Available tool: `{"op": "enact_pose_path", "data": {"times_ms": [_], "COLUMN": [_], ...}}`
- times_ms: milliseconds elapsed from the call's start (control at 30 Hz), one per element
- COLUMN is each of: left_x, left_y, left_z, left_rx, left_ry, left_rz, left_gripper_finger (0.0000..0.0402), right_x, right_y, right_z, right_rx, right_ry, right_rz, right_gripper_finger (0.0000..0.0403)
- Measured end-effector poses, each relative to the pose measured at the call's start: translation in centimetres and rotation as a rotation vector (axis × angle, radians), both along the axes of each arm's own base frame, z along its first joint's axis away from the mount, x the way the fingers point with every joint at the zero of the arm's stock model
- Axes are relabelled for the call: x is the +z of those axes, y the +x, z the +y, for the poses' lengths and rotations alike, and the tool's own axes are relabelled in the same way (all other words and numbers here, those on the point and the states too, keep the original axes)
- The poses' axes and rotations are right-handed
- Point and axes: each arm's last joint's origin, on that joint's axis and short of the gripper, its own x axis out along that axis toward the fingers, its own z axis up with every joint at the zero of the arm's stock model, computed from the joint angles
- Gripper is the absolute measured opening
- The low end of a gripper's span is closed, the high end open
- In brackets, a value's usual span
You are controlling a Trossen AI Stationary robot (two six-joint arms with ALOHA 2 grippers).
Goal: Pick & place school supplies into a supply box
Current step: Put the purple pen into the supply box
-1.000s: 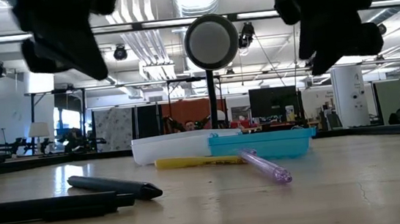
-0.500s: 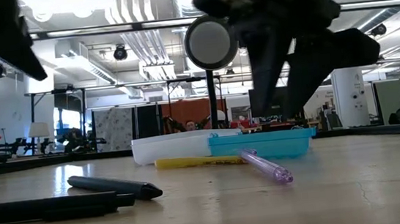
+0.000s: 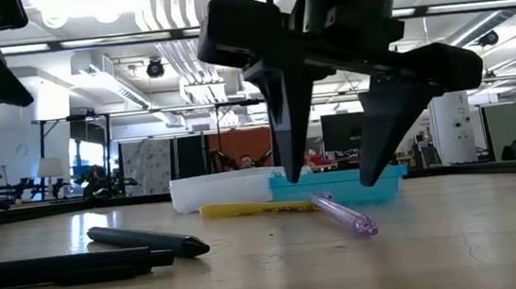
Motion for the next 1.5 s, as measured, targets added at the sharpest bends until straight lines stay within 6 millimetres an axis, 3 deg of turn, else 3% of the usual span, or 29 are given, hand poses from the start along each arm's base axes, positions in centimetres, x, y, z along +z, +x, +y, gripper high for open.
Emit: {"op": "enact_pose_path", "data": {"times_ms": [200,333,500,1067,1167,1300,1500], "left_x": [0.0,0.1,0.1,0.0,0.0,0.0,0.0], "left_y": [-0.7,-0.9,-0.9,-1.0,-1.0,-0.9,-0.9], "left_z": [0.8,0.9,1.0,1.1,1.1,1.1,1.2], "left_rx": [-0.038,-0.050,-0.051,-0.061,-0.061,-0.051,-0.027], "left_ry": [0.010,0.020,0.022,0.064,0.064,0.072,0.085], "left_rz": [-0.033,-0.036,-0.036,-0.028,-0.027,-0.035,-0.051], "left_gripper_finger": [0.0000,0.0000,0.0000,0.0000,0.0000,0.0000,0.0000], "right_x": [-0.9,-2.4,-2.5,-3.7,-2.9,-1.2,5.6], "right_y": [0.8,1.0,1.2,0.8,0.8,0.7,-0.5], "right_z": [-1.0,-2.0,-2.6,-3.0,-3.0,-2.7,-2.6], "right_rx": [-0.054,-0.080,-0.087,-0.012,0.009,0.028,0.014], "right_ry": [-0.002,-0.001,0.002,-0.014,-0.009,0.000,-0.008], "right_rz": [0.015,0.067,0.077,0.166,0.148,0.099,-0.099], "right_gripper_finger": [0.0274,0.0263,0.0238,0.0047,0.0023,0.0023,0.0024]}}
